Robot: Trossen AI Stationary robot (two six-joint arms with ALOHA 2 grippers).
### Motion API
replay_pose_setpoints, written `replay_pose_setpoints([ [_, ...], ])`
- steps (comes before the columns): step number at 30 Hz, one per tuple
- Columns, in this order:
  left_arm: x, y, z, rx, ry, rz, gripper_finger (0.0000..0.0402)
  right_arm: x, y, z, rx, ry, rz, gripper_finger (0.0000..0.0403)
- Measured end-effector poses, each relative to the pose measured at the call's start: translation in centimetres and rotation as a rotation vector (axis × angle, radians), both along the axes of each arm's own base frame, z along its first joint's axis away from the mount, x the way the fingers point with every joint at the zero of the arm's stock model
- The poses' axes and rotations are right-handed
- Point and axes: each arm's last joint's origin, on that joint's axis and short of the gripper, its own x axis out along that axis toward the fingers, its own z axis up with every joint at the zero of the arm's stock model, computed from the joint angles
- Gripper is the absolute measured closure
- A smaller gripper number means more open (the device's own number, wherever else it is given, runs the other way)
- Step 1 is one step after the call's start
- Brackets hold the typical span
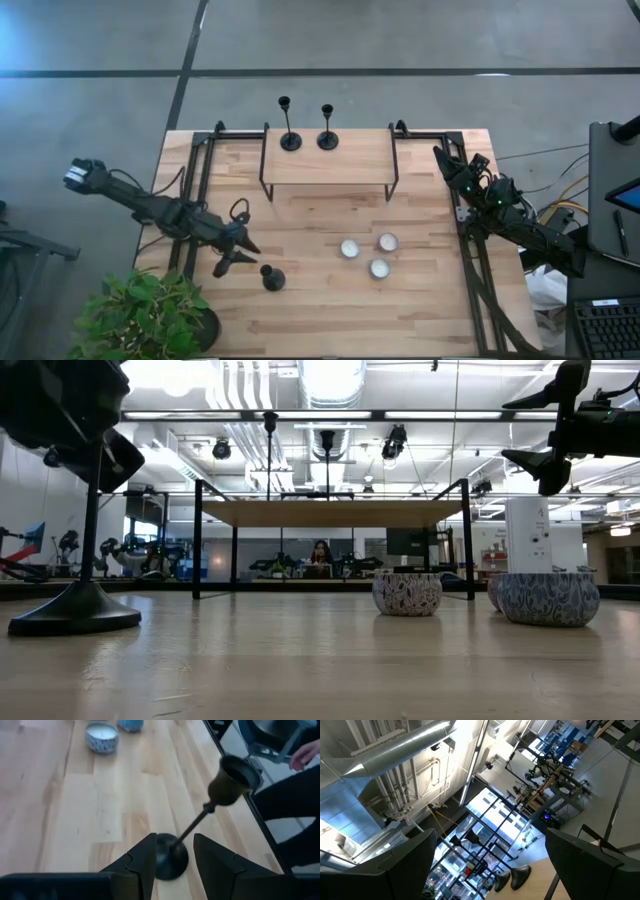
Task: Pick & Place candle stick holders
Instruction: Align the black candle holder with the other candle holder on the shelf
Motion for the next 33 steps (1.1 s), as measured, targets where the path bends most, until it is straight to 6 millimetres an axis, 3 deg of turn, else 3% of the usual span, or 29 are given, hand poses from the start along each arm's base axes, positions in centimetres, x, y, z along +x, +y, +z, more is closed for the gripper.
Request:
replay_pose_setpoints([
  [7,0.4,-0.5,-2.0,0.017,0.056,-0.074,0.0266,0.0,0.0,0.0,0.000,0.000,0.000,0.0037],
  [17,1.9,-1.2,-4.1,0.021,-0.019,-0.127,0.0266,0.0,0.0,0.0,0.000,0.000,0.000,0.0037],
  [33,4.2,-2.2,-3.9,0.018,-0.121,-0.180,0.0266,0.0,0.0,0.0,0.000,0.000,0.000,0.0037],
])
